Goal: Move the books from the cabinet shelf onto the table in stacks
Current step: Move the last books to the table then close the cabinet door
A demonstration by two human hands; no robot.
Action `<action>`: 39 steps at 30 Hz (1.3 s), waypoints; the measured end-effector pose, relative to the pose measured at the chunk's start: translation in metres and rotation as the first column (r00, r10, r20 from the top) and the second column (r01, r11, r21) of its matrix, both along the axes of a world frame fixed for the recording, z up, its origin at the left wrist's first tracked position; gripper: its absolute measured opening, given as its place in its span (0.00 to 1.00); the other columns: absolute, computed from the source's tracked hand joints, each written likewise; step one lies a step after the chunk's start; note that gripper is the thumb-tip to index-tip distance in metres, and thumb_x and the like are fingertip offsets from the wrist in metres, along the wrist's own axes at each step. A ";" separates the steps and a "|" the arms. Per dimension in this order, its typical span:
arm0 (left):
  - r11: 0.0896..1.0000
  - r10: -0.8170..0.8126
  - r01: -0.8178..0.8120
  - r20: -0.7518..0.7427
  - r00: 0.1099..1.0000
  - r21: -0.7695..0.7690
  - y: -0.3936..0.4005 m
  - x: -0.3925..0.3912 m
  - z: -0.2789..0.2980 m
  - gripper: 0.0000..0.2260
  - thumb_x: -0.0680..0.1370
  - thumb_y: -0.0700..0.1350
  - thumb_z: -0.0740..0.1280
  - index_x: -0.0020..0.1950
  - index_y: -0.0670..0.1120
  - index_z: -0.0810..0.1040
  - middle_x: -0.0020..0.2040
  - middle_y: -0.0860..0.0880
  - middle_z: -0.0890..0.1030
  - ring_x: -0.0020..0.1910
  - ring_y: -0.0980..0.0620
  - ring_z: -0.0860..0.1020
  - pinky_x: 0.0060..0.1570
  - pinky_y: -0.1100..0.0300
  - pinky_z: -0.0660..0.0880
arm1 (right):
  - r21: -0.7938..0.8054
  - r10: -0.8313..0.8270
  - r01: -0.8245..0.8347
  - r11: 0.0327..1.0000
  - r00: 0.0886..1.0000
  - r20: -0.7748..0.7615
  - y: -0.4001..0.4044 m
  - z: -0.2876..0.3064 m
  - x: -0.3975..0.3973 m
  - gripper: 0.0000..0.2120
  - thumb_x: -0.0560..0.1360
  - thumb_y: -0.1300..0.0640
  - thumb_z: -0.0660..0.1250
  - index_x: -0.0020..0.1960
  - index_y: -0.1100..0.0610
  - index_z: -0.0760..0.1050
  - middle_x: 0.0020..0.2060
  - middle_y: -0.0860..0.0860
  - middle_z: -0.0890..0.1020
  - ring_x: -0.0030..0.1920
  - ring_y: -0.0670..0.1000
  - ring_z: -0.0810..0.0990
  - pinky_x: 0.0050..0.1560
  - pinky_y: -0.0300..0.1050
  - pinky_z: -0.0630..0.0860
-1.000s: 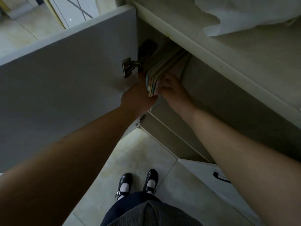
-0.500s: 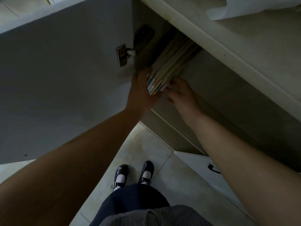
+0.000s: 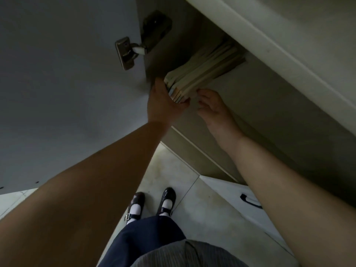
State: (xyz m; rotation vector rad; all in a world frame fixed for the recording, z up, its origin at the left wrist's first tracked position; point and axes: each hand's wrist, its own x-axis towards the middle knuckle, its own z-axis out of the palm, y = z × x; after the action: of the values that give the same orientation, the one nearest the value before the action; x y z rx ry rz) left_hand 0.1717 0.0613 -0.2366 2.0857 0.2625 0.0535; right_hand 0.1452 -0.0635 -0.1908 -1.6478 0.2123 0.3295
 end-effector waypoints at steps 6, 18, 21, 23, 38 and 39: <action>0.994 -0.107 0.107 -0.008 0.994 -0.016 0.015 -0.008 -0.001 0.37 0.61 0.61 0.74 0.62 0.43 0.68 0.57 0.46 0.77 0.54 0.50 0.76 0.52 0.60 0.74 | -0.019 -0.010 0.009 1.000 0.999 -0.038 -0.006 -0.002 -0.004 0.17 0.75 0.73 0.57 0.63 0.66 0.68 0.47 0.47 0.75 0.42 0.33 0.76 0.41 0.23 0.71; 0.891 -0.118 0.035 -0.157 0.981 -0.453 0.037 -0.041 0.052 0.28 0.63 0.49 0.73 0.60 0.46 0.70 0.53 0.46 0.81 0.47 0.49 0.83 0.47 0.48 0.81 | -0.079 -0.137 0.129 0.988 0.986 -0.099 -0.010 -0.002 -0.041 0.07 0.74 0.62 0.68 0.44 0.51 0.73 0.46 0.53 0.79 0.50 0.53 0.78 0.51 0.47 0.74; 0.850 -0.164 0.048 -0.178 0.970 -0.525 0.043 -0.057 0.074 0.29 0.64 0.47 0.72 0.63 0.44 0.70 0.54 0.45 0.82 0.48 0.50 0.84 0.46 0.53 0.81 | -0.071 -0.255 0.246 0.967 0.952 -0.171 -0.020 0.000 -0.053 0.24 0.69 0.57 0.73 0.63 0.55 0.70 0.60 0.53 0.77 0.61 0.53 0.75 0.53 0.44 0.75; 0.807 -0.205 0.070 -0.166 0.965 -0.587 0.051 -0.070 0.090 0.25 0.67 0.43 0.70 0.63 0.44 0.71 0.54 0.45 0.82 0.49 0.49 0.83 0.46 0.53 0.81 | -0.195 -0.304 0.261 0.946 0.921 -0.242 -0.029 0.000 -0.062 0.43 0.65 0.48 0.75 0.74 0.51 0.58 0.72 0.53 0.66 0.70 0.54 0.68 0.61 0.48 0.72; 0.322 -0.811 0.433 -0.009 0.585 -0.842 0.132 -0.136 0.187 0.25 0.56 0.55 0.78 0.50 0.49 0.83 0.47 0.46 0.85 0.45 0.47 0.84 0.42 0.54 0.81 | 0.227 -0.030 0.070 0.971 0.984 -0.174 0.020 0.077 -0.213 0.58 0.48 0.36 0.79 0.71 0.57 0.62 0.50 0.40 0.84 0.54 0.41 0.81 0.52 0.35 0.78; 0.290 -0.837 0.446 0.002 0.547 -0.847 0.136 -0.143 0.191 0.24 0.56 0.55 0.78 0.50 0.49 0.84 0.47 0.46 0.85 0.45 0.47 0.84 0.41 0.54 0.81 | 0.240 -0.073 0.111 0.964 0.984 -0.164 0.029 0.078 -0.227 0.59 0.48 0.36 0.79 0.72 0.57 0.61 0.53 0.41 0.83 0.57 0.42 0.80 0.56 0.38 0.77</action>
State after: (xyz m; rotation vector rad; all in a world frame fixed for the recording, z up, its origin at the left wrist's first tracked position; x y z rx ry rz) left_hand 0.0290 0.1970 -0.0460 1.1029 -0.3344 -0.9538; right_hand -0.0820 -0.0349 -0.1124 -1.3611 0.3487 0.3964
